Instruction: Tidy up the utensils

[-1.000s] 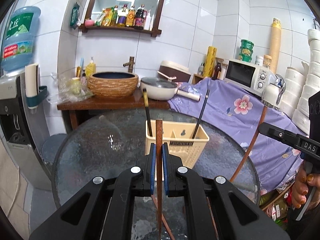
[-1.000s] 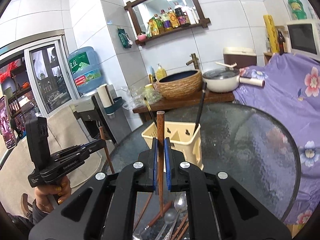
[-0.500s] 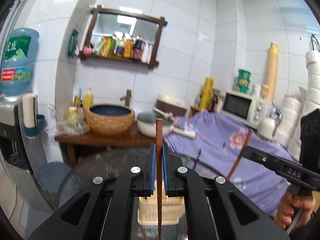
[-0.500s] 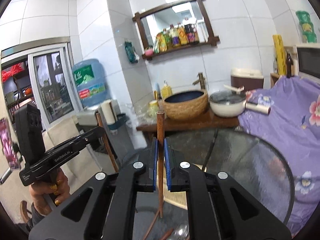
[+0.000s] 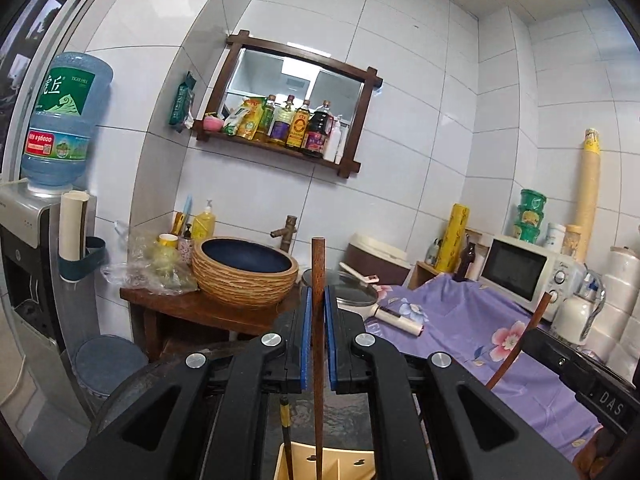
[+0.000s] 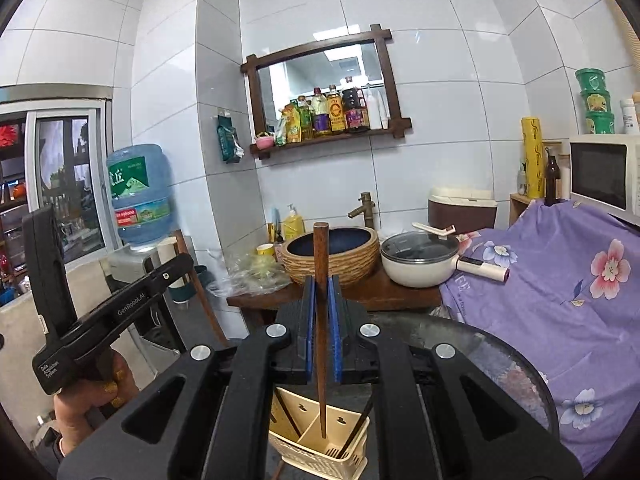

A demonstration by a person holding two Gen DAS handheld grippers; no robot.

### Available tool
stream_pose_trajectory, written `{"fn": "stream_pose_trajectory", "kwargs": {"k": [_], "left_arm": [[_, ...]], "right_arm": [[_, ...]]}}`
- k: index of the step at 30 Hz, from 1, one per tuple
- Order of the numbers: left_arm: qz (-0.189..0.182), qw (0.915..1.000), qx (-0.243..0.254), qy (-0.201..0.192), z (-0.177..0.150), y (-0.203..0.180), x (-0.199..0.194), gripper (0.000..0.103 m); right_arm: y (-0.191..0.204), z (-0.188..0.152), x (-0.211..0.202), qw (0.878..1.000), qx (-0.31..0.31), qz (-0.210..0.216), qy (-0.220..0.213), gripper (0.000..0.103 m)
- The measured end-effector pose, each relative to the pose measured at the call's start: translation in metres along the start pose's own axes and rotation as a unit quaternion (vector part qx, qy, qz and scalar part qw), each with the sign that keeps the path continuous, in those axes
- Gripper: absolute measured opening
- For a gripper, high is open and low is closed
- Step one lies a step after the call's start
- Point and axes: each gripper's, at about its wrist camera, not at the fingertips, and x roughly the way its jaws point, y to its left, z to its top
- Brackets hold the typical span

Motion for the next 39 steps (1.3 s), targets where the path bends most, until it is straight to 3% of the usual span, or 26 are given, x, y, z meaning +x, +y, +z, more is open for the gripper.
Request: {"fn": "stream_pose_trajectory", "kwargs": {"k": [12,30,31,33,34,35,36,39], "left_arm": [[0.021,0.9975,-0.004,0.067,-0.072,0.019,0.039,0.006],[0.021,0.9932,0.008,0.114,-0.109,0.021,0.051,0.009],[0.021,0.9934,0.01,0.112,-0.109,0.022,0.048,0.016],[0.017,0.9941,0.011,0.106,-0.108,0.022,0.041,0.042],[0.013,0.9947,0.008,0.102,-0.108,0.023,0.035,0.057],[0.009,0.9952,0.006,0.097,-0.107,0.025,0.029,0.061],[0.007,0.9954,0.007,0.095,-0.107,0.025,0.024,0.062],[0.004,0.9948,0.021,0.1,-0.113,0.026,0.005,0.071]], "right_arm": [[-0.013,-0.07,0.045,0.998,0.015,-0.012,0.061,0.007],[-0.021,-0.099,0.055,0.995,0.023,-0.021,0.089,0.008],[-0.021,-0.101,0.053,0.995,0.022,-0.024,0.09,0.008],[-0.021,-0.104,0.048,0.995,0.017,-0.026,0.093,0.016],[-0.022,-0.106,0.044,0.995,0.017,-0.026,0.093,0.025],[-0.022,-0.109,0.039,0.995,0.018,-0.029,0.09,0.039],[-0.024,-0.111,0.035,0.995,0.018,-0.032,0.088,0.044],[-0.025,-0.125,0.021,0.994,0.014,-0.041,0.099,0.047]]}}
